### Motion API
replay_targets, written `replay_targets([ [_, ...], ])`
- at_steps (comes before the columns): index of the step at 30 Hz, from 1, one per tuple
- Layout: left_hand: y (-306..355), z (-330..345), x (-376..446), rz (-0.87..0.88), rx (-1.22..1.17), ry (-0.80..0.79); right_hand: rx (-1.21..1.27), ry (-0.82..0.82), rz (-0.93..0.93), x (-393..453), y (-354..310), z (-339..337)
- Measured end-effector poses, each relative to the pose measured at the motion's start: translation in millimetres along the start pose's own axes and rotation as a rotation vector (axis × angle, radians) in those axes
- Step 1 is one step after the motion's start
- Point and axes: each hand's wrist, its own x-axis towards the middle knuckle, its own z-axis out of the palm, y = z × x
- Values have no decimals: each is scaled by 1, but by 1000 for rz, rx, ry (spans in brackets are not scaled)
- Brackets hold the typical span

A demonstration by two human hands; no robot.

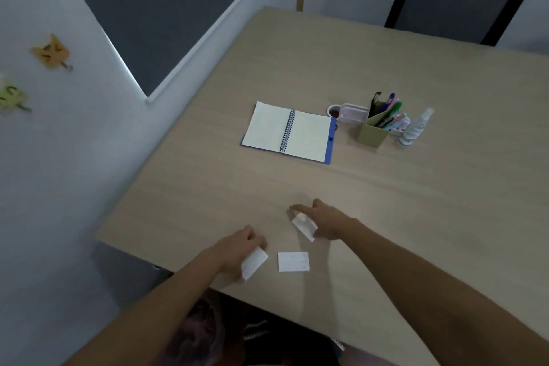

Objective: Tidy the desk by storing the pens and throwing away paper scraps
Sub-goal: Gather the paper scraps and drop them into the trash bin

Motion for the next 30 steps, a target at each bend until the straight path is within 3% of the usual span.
replay_targets([
  [3, -2, 7, -3, -9, 29, 63, -121, 40, -14, 7, -11, 7],
  [8, -7, 12, 6, -45, 16, 73, -110, 47, 40, 6, -8, 10],
  [13, -17, 25, 2, -102, -433, 250, -73, -25, -19, -15, -23, -13],
  [17, -19, 37, -20, -213, -755, 394, -355, -249, -254, -30, -56, -4],
  [20, -17, 50, -44, -305, -827, 495, -526, -319, -356, -29, -71, 11],
  [26, -9, 101, -95, -444, -1004, 644, -586, -314, -426, -16, -75, 15],
  [30, -2, 138, -122, -547, -1108, 731, -357, -293, -354, -10, -89, 20],
])
